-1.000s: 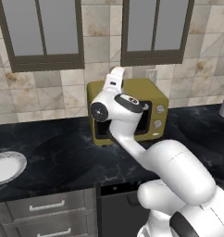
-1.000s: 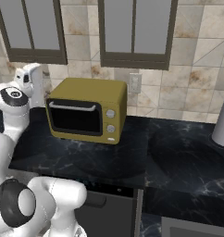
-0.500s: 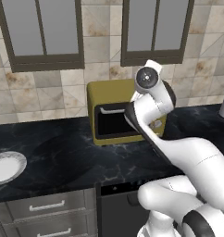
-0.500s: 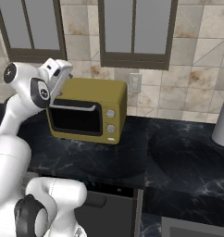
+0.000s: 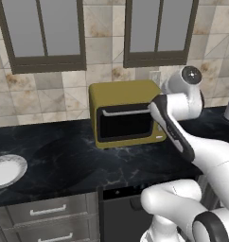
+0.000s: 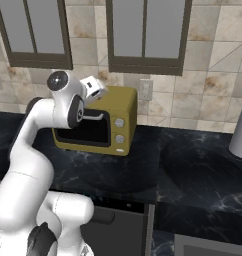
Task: Pick up the bagel from the plate, place it on the toaster oven rack, close the door, and set the timer.
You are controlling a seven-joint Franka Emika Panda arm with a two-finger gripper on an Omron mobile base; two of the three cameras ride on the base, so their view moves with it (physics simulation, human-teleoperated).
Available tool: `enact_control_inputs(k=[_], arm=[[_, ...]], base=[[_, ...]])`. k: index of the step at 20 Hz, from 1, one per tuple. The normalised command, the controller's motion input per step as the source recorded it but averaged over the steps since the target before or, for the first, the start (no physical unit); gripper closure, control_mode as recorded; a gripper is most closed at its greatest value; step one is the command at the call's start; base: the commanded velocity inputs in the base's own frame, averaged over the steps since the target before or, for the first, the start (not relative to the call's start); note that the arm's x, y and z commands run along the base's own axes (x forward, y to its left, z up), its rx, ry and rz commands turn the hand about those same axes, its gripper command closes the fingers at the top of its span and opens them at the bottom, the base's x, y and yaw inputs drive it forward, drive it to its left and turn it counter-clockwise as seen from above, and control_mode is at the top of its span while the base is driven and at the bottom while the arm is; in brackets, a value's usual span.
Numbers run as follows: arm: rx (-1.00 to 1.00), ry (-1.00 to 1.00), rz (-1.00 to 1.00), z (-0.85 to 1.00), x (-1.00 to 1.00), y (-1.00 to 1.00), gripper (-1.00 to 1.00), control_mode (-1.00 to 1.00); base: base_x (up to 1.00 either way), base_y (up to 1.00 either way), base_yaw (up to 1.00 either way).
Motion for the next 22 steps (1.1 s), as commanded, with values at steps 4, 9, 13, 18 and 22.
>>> enact_control_inputs(k=[4,9,13,18,22], arm=[[0.19,0.06,-0.02,-0.3,0.01,-0.12,-1.0,-1.0],[0.12,0.11,-0.02,-0.21,0.14,0.0,-1.0,-1.0],[0.09,0.14,-0.02,-0.2,0.3,0.0,-1.0,-1.0],[0.06,0.13,-0.03,-0.2,0.29,0.01,-1.0,-1.0],[0.05,0.17,-0.03,-0.26,0.43,0.05,-1.0,-1.0]], base=[[0.0,0.0,0.0],[0.0,0.0,0.0],[0.0,0.0,0.0],[0.0,0.0,0.0],[0.0,0.0,0.0]])
